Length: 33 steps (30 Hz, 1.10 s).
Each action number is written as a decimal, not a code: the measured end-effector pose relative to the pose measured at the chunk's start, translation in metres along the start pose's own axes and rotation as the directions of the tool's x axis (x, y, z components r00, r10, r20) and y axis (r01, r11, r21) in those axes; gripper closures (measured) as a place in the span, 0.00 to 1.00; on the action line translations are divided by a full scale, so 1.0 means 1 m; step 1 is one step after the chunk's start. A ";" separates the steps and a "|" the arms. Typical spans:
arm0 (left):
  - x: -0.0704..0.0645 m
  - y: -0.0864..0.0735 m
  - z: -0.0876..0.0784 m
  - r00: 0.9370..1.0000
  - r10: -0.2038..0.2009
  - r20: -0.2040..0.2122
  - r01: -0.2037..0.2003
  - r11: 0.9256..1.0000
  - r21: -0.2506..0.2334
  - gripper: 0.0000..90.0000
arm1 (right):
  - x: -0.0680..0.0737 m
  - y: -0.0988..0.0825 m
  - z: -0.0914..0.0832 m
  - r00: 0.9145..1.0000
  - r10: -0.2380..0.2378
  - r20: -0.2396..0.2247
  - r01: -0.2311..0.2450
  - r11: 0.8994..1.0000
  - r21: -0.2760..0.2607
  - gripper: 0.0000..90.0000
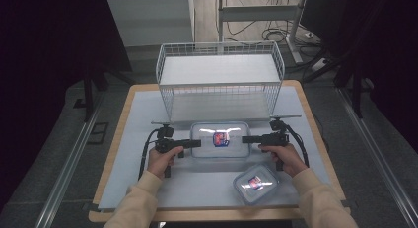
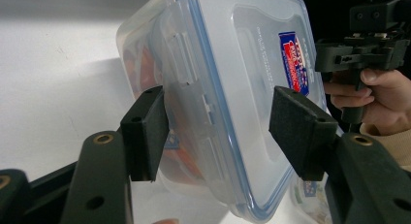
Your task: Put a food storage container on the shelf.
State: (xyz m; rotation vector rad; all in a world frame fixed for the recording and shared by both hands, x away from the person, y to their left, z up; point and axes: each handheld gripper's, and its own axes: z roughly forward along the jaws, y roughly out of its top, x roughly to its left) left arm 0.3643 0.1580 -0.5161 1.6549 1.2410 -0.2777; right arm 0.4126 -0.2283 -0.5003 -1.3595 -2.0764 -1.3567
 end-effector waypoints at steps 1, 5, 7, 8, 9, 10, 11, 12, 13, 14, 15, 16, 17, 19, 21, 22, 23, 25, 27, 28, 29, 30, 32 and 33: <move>0.000 0.000 0.000 1.000 0.000 0.000 0.000 1.000 0.000 0.45 | 0.000 0.000 0.000 1.000 0.000 0.000 0.000 1.000 0.000 0.51; -0.002 -0.002 -0.002 1.000 0.007 -0.003 -0.007 1.000 -0.010 0.47 | 0.004 -0.001 -0.002 1.000 -0.015 0.010 0.015 1.000 -0.001 0.52; -0.004 -0.003 -0.003 1.000 0.012 -0.006 -0.012 1.000 -0.013 0.47 | 0.005 -0.001 -0.003 1.000 -0.014 0.009 0.014 1.000 -0.002 0.53; -0.004 -0.003 -0.003 1.000 0.013 -0.008 -0.013 1.000 -0.015 0.48 | 0.005 -0.002 -0.003 1.000 -0.014 0.006 0.014 1.000 -0.004 0.53; -0.005 -0.003 -0.004 1.000 0.013 -0.008 -0.013 1.000 -0.019 0.48 | 0.005 -0.002 -0.003 1.000 -0.013 0.003 0.013 1.000 -0.006 0.53; -0.005 -0.003 -0.004 1.000 0.015 -0.008 -0.015 1.000 -0.022 0.49 | 0.005 -0.002 -0.004 1.000 -0.016 0.002 0.016 1.000 -0.009 0.54; -0.005 -0.003 -0.004 1.000 0.014 -0.007 -0.014 1.000 -0.023 0.49 | 0.005 -0.002 -0.005 1.000 -0.021 0.004 0.021 1.000 -0.010 0.54; -0.005 -0.003 -0.004 1.000 0.016 -0.005 -0.016 1.000 -0.023 0.50 | 0.006 -0.003 -0.005 1.000 -0.021 0.002 0.021 1.000 -0.015 0.54; -0.005 -0.003 -0.005 1.000 0.016 -0.004 -0.016 1.000 -0.025 0.50 | 0.006 -0.003 -0.005 1.000 -0.021 0.002 0.021 1.000 -0.015 0.54; -0.005 -0.003 -0.005 1.000 0.016 -0.005 -0.016 1.000 -0.026 0.50 | 0.006 -0.003 -0.005 1.000 -0.029 0.004 0.029 0.999 -0.018 0.54; -0.005 -0.003 -0.005 1.000 0.019 -0.007 -0.019 0.999 -0.027 0.50 | 0.006 -0.003 -0.005 1.000 -0.029 0.004 0.029 0.999 -0.018 0.54; -0.006 -0.003 -0.005 1.000 0.018 -0.008 -0.018 0.999 -0.031 0.51 | 0.007 -0.003 -0.006 1.000 -0.028 0.006 0.029 0.999 -0.020 0.55; -0.006 -0.003 -0.006 1.000 0.021 -0.010 -0.022 0.999 -0.034 0.51 | 0.007 -0.004 -0.006 0.999 -0.032 0.003 0.032 0.999 -0.026 0.55; -0.007 -0.003 -0.006 1.000 0.019 -0.011 -0.020 0.999 -0.039 0.52 | 0.007 -0.004 -0.007 0.999 -0.033 0.001 0.033 0.999 -0.028 0.56; -0.008 -0.003 -0.006 1.000 0.025 -0.016 -0.025 0.999 -0.048 0.53 | 0.008 -0.005 -0.008 0.999 -0.046 0.000 0.046 0.998 -0.037 0.56; -0.008 -0.002 -0.007 0.999 0.028 -0.016 -0.029 0.999 -0.047 0.53 | 0.008 -0.005 -0.008 0.999 -0.046 0.000 0.046 0.998 -0.037 0.56; -0.009 -0.002 -0.007 0.999 0.030 -0.017 -0.030 0.998 -0.053 0.53 | 0.008 -0.006 -0.009 0.999 -0.046 -0.002 0.046 0.998 -0.042 0.57; -0.009 -0.002 -0.007 0.999 0.031 -0.017 -0.032 0.998 -0.055 0.53 | 0.008 -0.006 -0.009 0.999 -0.045 -0.002 0.045 0.998 -0.046 0.57; -0.011 -0.002 -0.008 0.999 0.036 -0.019 -0.038 0.997 -0.064 0.54 | 0.008 -0.007 -0.010 0.999 -0.050 -0.006 0.050 0.997 -0.054 0.57; -0.013 -0.001 -0.009 0.999 0.045 -0.026 -0.047 0.996 -0.071 0.55 | 0.009 -0.007 -0.011 0.998 -0.059 -0.004 0.059 0.997 -0.058 0.57; -0.013 -0.001 -0.009 0.999 0.045 -0.026 -0.047 0.996 -0.071 0.55 | 0.009 -0.007 -0.011 0.998 -0.059 -0.004 0.059 0.997 -0.058 0.57; -0.014 0.000 -0.010 0.999 0.047 -0.027 -0.049 0.996 -0.075 0.55 | 0.009 -0.007 -0.011 0.998 -0.065 -0.003 0.065 0.996 -0.060 0.57; -0.015 0.001 -0.010 0.998 0.053 -0.029 -0.055 0.996 -0.075 0.55 | 0.010 -0.007 -0.011 0.998 -0.070 -0.005 0.070 0.995 -0.070 0.57; -0.016 0.001 -0.011 0.998 0.057 -0.029 -0.059 0.995 -0.078 0.55 | 0.010 -0.007 -0.012 0.997 -0.071 -0.005 0.070 0.995 -0.071 0.57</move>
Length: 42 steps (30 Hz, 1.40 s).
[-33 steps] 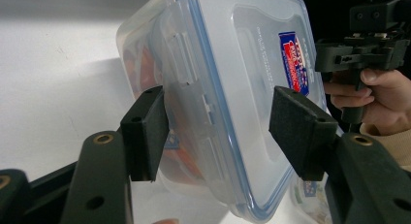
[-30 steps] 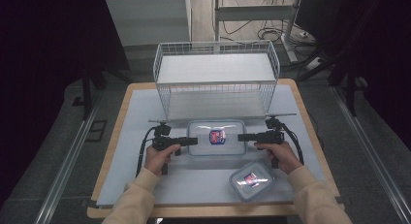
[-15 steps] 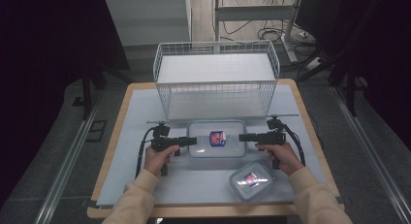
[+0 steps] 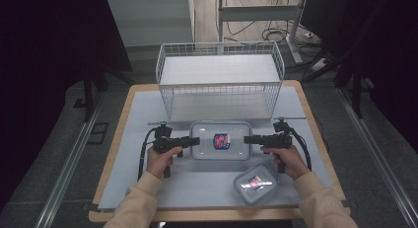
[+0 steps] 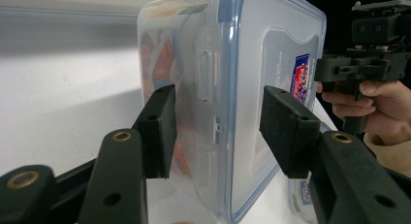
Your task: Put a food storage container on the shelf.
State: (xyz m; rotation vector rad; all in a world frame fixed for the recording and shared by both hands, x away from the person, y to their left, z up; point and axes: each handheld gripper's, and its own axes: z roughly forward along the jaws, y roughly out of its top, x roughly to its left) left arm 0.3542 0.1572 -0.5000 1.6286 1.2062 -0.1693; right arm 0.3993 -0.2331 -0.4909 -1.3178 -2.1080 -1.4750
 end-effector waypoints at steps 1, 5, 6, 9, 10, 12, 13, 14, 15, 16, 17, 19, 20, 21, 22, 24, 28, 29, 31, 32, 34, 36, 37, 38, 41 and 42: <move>-0.001 0.000 0.000 1.000 0.004 0.000 -0.004 1.000 -0.001 0.55 | 0.000 0.001 -0.001 1.000 -0.011 0.000 0.011 1.000 -0.006 0.57; -0.005 0.003 -0.002 1.000 0.021 0.002 -0.021 1.000 -0.012 0.55 | 0.004 0.004 -0.005 0.999 -0.035 0.003 0.036 0.999 -0.019 0.57; -0.007 0.004 -0.003 1.000 0.028 0.001 -0.028 0.999 -0.018 0.55 | 0.008 0.006 -0.007 0.999 -0.051 0.006 0.052 0.998 -0.027 0.57; -0.012 0.008 -0.006 0.999 0.047 0.001 -0.047 0.999 -0.026 0.55 | 0.011 0.009 -0.010 0.998 -0.066 0.008 0.067 0.997 -0.036 0.57; -0.014 0.010 -0.007 0.999 0.054 0.000 -0.053 0.998 -0.032 0.55 | 0.012 0.010 -0.011 0.997 -0.071 0.007 0.072 0.997 -0.039 0.57; -0.018 0.015 -0.010 0.998 0.069 0.000 -0.069 0.997 -0.041 0.55 | 0.018 0.014 -0.015 0.996 -0.087 0.009 0.087 0.995 -0.051 0.57; -0.018 0.015 -0.010 0.998 0.069 0.000 -0.069 0.997 -0.041 0.55 | 0.018 0.014 -0.015 0.996 -0.087 0.009 0.087 0.995 -0.051 0.57; -0.020 0.017 -0.012 0.997 0.076 0.001 -0.075 0.996 -0.042 0.55 | 0.020 0.015 -0.016 0.996 -0.091 0.011 0.092 0.994 -0.055 0.57; -0.022 0.019 -0.013 0.997 0.083 0.001 -0.082 0.996 -0.043 0.55 | 0.023 0.017 -0.018 0.995 -0.102 0.014 0.102 0.993 -0.058 0.57; -0.024 0.021 -0.015 0.996 0.087 0.000 -0.087 0.995 -0.043 0.55 | 0.025 0.019 -0.019 0.994 -0.107 0.014 0.108 0.992 -0.060 0.57; -0.025 0.023 -0.016 0.996 0.091 0.000 -0.091 0.995 -0.044 0.55 | 0.027 0.020 -0.021 0.994 -0.112 0.014 0.113 0.991 -0.065 0.57; -0.029 0.027 -0.018 0.995 0.097 -0.001 -0.097 0.994 -0.052 0.55 | 0.030 0.024 -0.023 0.992 -0.122 0.016 0.123 0.990 -0.074 0.57; -0.033 0.032 -0.021 0.994 0.112 -0.007 -0.112 0.992 -0.061 0.55 | 0.034 0.028 -0.025 0.992 -0.128 0.015 0.129 0.988 -0.086 0.57; -0.033 0.032 -0.021 0.994 0.112 -0.007 -0.112 0.992 -0.061 0.55 | 0.034 0.028 -0.025 0.992 -0.128 0.015 0.129 0.988 -0.086 0.57; -0.036 0.036 -0.023 0.993 0.121 -0.010 -0.121 0.990 -0.066 0.55 | 0.035 0.029 -0.026 0.992 -0.129 0.013 0.130 0.987 -0.090 0.57; -0.041 0.041 -0.026 0.991 0.136 -0.015 -0.137 0.988 -0.072 0.55 | 0.038 0.033 -0.029 0.990 -0.140 0.012 0.140 0.985 -0.100 0.57; -0.050 0.053 -0.032 0.988 0.152 -0.017 -0.153 0.984 -0.088 0.55 | 0.046 0.044 -0.036 0.988 -0.153 0.007 0.153 0.981 -0.123 0.57; -0.053 0.057 -0.033 0.987 0.160 -0.016 -0.161 0.983 -0.092 0.55 | 0.048 0.047 -0.037 0.987 -0.163 0.008 0.163 0.978 -0.130 0.57; -0.056 0.063 -0.036 0.987 0.163 -0.014 -0.164 0.981 -0.103 0.55 | 0.053 0.052 -0.041 0.985 -0.173 0.009 0.172 0.975 -0.141 0.57; -0.059 0.067 -0.038 0.985 0.174 -0.016 -0.174 0.979 -0.107 0.55 | 0.055 0.054 -0.042 0.985 -0.174 0.010 0.174 0.974 -0.146 0.57; -0.063 0.074 -0.042 0.982 0.191 -0.017 -0.191 0.975 -0.116 0.55 | 0.059 0.060 -0.045 0.983 -0.183 0.010 0.182 0.971 -0.156 0.57; -0.069 0.083 -0.047 0.979 0.202 -0.015 -0.202 0.971 -0.126 0.55 | 0.066 0.070 -0.049 0.981 -0.195 0.007 0.193 0.966 -0.170 0.57; -0.069 0.083 -0.047 0.979 0.202 -0.015 -0.202 0.971 -0.126 0.55 | 0.066 0.070 -0.049 0.981 -0.195 0.007 0.193 0.966 -0.170 0.57; -0.071 0.087 -0.049 0.979 0.203 -0.012 -0.203 0.970 -0.130 0.55 | 0.072 0.077 -0.052 0.979 -0.204 0.010 0.203 0.964 -0.173 0.57; -0.075 0.100 -0.055 0.976 0.218 -0.010 -0.217 0.965 -0.148 0.55 | 0.079 0.089 -0.056 0.975 -0.222 0.018 0.222 0.959 -0.177 0.57; -0.076 0.104 -0.057 0.976 0.220 -0.009 -0.219 0.964 -0.153 0.55 | 0.082 0.093 -0.057 0.974 -0.227 0.019 0.227 0.958 -0.177 0.57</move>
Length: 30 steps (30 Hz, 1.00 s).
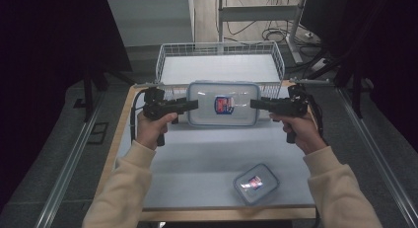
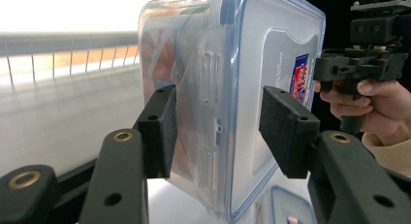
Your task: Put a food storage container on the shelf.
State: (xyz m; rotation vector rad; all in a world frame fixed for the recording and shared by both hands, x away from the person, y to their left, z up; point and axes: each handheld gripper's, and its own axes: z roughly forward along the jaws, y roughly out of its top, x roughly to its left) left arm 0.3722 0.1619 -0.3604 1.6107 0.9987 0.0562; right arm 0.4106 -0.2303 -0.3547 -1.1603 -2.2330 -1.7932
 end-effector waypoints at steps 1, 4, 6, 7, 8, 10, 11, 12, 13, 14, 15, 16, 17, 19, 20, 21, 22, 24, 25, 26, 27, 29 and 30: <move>0.000 0.004 -0.001 1.000 -0.004 -0.001 0.004 1.000 -0.005 0.55 | 0.001 0.005 0.000 1.000 -0.007 0.001 0.007 1.000 0.002 0.57; 0.000 0.016 -0.002 1.000 0.000 0.003 0.000 1.000 -0.020 0.55 | 0.005 0.023 0.000 1.000 -0.026 0.006 0.026 1.000 0.004 0.57; 0.001 0.020 -0.003 1.000 0.002 0.004 -0.002 1.000 -0.024 0.55 | 0.007 0.034 0.000 0.999 -0.043 0.010 0.043 0.999 0.005 0.57; 0.002 0.027 -0.003 1.000 -0.002 0.009 0.003 0.999 -0.036 0.55 | 0.008 0.040 0.001 0.999 -0.051 0.012 0.051 0.999 0.006 0.57; 0.002 0.027 -0.003 1.000 -0.002 0.009 0.003 0.999 -0.036 0.55 | 0.009 0.046 0.001 0.998 -0.054 0.015 0.054 0.999 0.006 0.57; 0.005 0.038 -0.004 1.000 -0.002 0.008 0.002 0.999 -0.044 0.55 | 0.010 0.056 0.003 0.998 -0.062 0.020 0.062 0.998 0.006 0.57; 0.005 0.042 -0.004 1.000 -0.002 0.008 0.003 0.999 -0.047 0.55 | 0.011 0.061 0.003 0.998 -0.066 0.021 0.065 0.998 0.010 0.57; 0.005 0.042 -0.004 1.000 -0.002 0.008 0.003 0.999 -0.047 0.55 | 0.011 0.065 0.004 0.997 -0.069 0.022 0.069 0.998 0.009 0.57; 0.006 0.048 -0.004 1.000 0.003 0.007 -0.003 0.999 -0.052 0.55 | 0.011 0.068 0.005 0.997 -0.070 0.022 0.070 0.998 0.008 0.57; 0.006 0.048 -0.004 1.000 0.003 0.007 -0.003 0.999 -0.052 0.55 | 0.011 0.072 0.005 0.997 -0.073 0.022 0.073 0.997 0.007 0.57; 0.007 0.051 -0.005 1.000 0.008 0.008 -0.008 0.999 -0.054 0.55 | 0.012 0.075 0.006 0.997 -0.077 0.022 0.076 0.997 0.006 0.57; 0.008 0.057 -0.004 1.000 0.011 0.006 -0.010 0.998 -0.056 0.55 | 0.011 0.079 0.006 0.997 -0.080 0.022 0.080 0.997 0.004 0.57; 0.009 0.059 -0.003 1.000 0.012 0.006 -0.012 0.998 -0.054 0.55 | 0.011 0.081 0.007 0.996 -0.084 0.022 0.084 0.996 0.004 0.57; 0.011 0.062 -0.001 1.000 0.010 0.006 -0.010 0.998 -0.054 0.55 | 0.009 0.084 0.007 0.996 -0.085 0.022 0.085 0.996 0.006 0.57; 0.013 0.064 0.001 1.000 0.009 0.007 -0.008 0.999 -0.053 0.55 | 0.008 0.086 0.008 0.996 -0.086 0.023 0.085 0.996 0.004 0.57; 0.015 0.067 0.003 1.000 0.006 0.005 -0.005 0.999 -0.054 0.55 | 0.006 0.089 0.009 0.996 -0.085 0.024 0.085 0.996 -0.001 0.57; 0.016 0.069 0.005 1.000 0.008 0.001 -0.007 0.999 -0.051 0.55 | 0.002 0.091 0.010 0.997 -0.079 0.023 0.079 0.997 -0.004 0.57; 0.021 0.074 0.010 1.000 0.002 -0.004 -0.002 0.999 -0.047 0.55 | -0.006 0.094 0.014 0.997 -0.070 0.019 0.070 0.998 -0.005 0.57; 0.023 0.076 0.012 1.000 -0.001 -0.006 0.001 0.999 -0.047 0.55 | -0.010 0.096 0.016 0.998 -0.064 0.018 0.064 0.998 -0.007 0.57; 0.026 0.078 0.014 1.000 -0.002 -0.008 0.002 0.999 -0.044 0.55 | -0.013 0.097 0.017 0.998 -0.060 0.017 0.060 0.998 -0.007 0.57; 0.030 0.080 0.017 1.000 -0.006 -0.009 0.005 0.999 -0.032 0.55 | -0.020 0.101 0.022 0.998 -0.054 0.018 0.054 0.999 -0.004 0.57; 0.034 0.084 0.020 1.000 -0.004 -0.016 0.004 1.000 -0.021 0.54 | -0.022 0.103 0.024 0.998 -0.053 0.017 0.053 0.999 0.001 0.57; 0.037 0.086 0.022 1.000 -0.008 -0.018 0.007 1.000 -0.019 0.54 | -0.024 0.105 0.026 0.999 -0.050 0.019 0.050 0.999 0.002 0.57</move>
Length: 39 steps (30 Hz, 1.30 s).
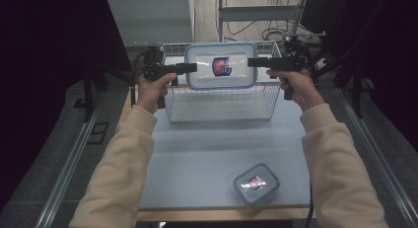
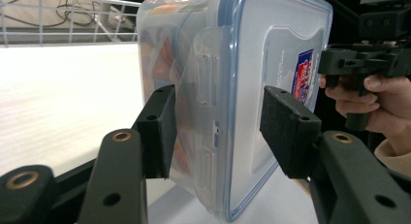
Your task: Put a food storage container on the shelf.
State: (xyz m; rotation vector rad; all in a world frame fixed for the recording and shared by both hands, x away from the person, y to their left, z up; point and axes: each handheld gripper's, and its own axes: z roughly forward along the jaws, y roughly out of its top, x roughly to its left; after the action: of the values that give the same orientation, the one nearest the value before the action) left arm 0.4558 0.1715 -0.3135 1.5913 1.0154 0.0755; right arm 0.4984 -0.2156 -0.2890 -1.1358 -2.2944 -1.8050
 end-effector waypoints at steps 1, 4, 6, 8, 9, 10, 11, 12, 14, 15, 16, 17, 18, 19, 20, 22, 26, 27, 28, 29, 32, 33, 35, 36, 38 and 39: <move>0.002 0.002 0.002 1.000 -0.001 0.000 0.001 1.000 0.001 0.54 | -0.003 0.002 0.003 1.000 0.003 0.004 -0.003 1.000 0.001 0.57; 0.009 0.007 0.008 1.000 -0.019 0.002 0.018 1.000 0.020 0.54 | -0.009 0.007 0.007 1.000 0.014 0.010 -0.014 1.000 0.004 0.56; 0.015 0.009 0.015 1.000 -0.022 -0.002 0.022 0.999 0.037 0.54 | -0.017 0.008 0.011 0.999 0.040 0.020 -0.040 0.999 0.015 0.56; 0.017 0.010 0.018 1.000 -0.025 -0.003 0.026 0.999 0.042 0.54 | -0.021 0.008 0.013 0.998 0.052 0.029 -0.053 0.998 0.024 0.55; 0.019 0.010 0.018 1.000 -0.022 0.002 0.022 0.999 0.039 0.54 | -0.021 0.008 0.013 0.998 0.052 0.029 -0.053 0.998 0.024 0.55; 0.020 0.011 0.019 1.000 -0.028 0.005 0.028 0.999 0.040 0.54 | -0.023 0.008 0.014 0.998 0.063 0.028 -0.063 0.998 0.021 0.55; 0.022 0.012 0.019 0.999 -0.034 0.008 0.034 0.999 0.040 0.54 | -0.024 0.008 0.015 0.997 0.067 0.028 -0.067 0.998 0.014 0.55; 0.023 0.013 0.020 0.999 -0.046 0.009 0.045 0.998 0.039 0.54 | -0.025 0.009 0.016 0.997 0.076 0.032 -0.077 0.997 0.012 0.55; 0.025 0.015 0.021 0.998 -0.056 0.014 0.056 0.997 0.047 0.54 | -0.026 0.009 0.016 0.996 0.081 0.032 -0.081 0.997 0.011 0.55; 0.026 0.017 0.022 0.998 -0.067 0.014 0.066 0.997 0.048 0.54 | -0.027 0.010 0.017 0.995 0.088 0.036 -0.089 0.996 0.014 0.55; 0.027 0.018 0.023 0.997 -0.079 0.013 0.078 0.996 0.046 0.54 | -0.029 0.012 0.019 0.993 0.108 0.046 -0.109 0.994 0.023 0.54; 0.028 0.018 0.024 0.996 -0.092 0.012 0.091 0.995 0.042 0.54 | -0.029 0.012 0.019 0.993 0.108 0.046 -0.109 0.994 0.023 0.54; 0.030 0.019 0.025 0.993 -0.116 0.011 0.115 0.993 0.038 0.54 | -0.029 0.013 0.020 0.992 0.112 0.054 -0.114 0.993 0.024 0.54; 0.032 0.020 0.026 0.990 -0.140 0.013 0.139 0.990 0.037 0.54 | -0.030 0.015 0.021 0.989 0.135 0.062 -0.137 0.990 0.026 0.53; 0.033 0.020 0.027 0.987 -0.158 0.014 0.158 0.987 0.032 0.54 | -0.031 0.017 0.022 0.986 0.152 0.070 -0.154 0.988 0.025 0.53; 0.036 0.021 0.029 0.982 -0.190 0.017 0.189 0.982 0.026 0.54 | -0.032 0.020 0.026 0.978 0.180 0.107 -0.183 0.983 0.018 0.52; 0.042 0.022 0.035 0.975 -0.224 0.002 0.224 0.974 0.025 0.51 | -0.032 0.021 0.031 0.968 0.206 0.143 -0.210 0.977 0.014 0.51; 0.044 0.022 0.036 0.973 -0.231 0.005 0.230 0.973 0.025 0.48 | -0.031 0.021 0.033 0.964 0.211 0.164 -0.215 0.977 0.009 0.50; 0.046 0.021 0.039 0.969 -0.247 -0.006 0.247 0.968 0.033 0.46 | -0.031 0.021 0.034 0.959 0.217 0.180 -0.222 0.975 0.004 0.50; 0.047 0.020 0.040 0.967 -0.255 -0.022 0.255 0.966 0.032 0.44 | -0.030 0.020 0.037 0.952 0.219 0.215 -0.222 0.975 -0.010 0.50; 0.045 0.019 0.043 0.971 -0.229 -0.069 0.232 0.972 0.032 0.35 | -0.025 0.016 0.043 0.945 0.189 0.267 -0.192 0.981 -0.017 0.43; 0.043 0.019 0.042 0.973 -0.215 -0.089 0.218 0.976 0.029 0.32 | -0.025 0.015 0.043 0.943 0.180 0.281 -0.181 0.983 -0.020 0.43; 0.040 0.019 0.038 0.977 -0.174 -0.119 0.178 0.984 0.022 0.29 | -0.024 0.014 0.041 0.945 0.184 0.271 -0.183 0.983 -0.028 0.42; 0.038 0.020 0.034 0.979 -0.152 -0.134 0.156 0.988 0.017 0.28 | -0.023 0.014 0.038 0.948 0.180 0.262 -0.175 0.984 -0.041 0.43; 0.033 0.020 0.026 0.982 -0.128 -0.139 0.130 0.992 0.005 0.27 | -0.020 0.013 0.031 0.955 0.156 0.251 -0.148 0.988 -0.051 0.43; 0.031 0.019 0.021 0.984 -0.111 -0.140 0.113 0.994 0.006 0.28 | -0.018 0.012 0.027 0.959 0.144 0.243 -0.136 0.989 -0.052 0.44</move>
State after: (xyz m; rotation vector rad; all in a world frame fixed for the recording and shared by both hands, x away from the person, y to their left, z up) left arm 0.4975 0.1758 -0.3183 1.5548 1.2149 0.1034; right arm 0.5294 -0.2011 -0.2960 -1.5674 -2.2415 -1.7471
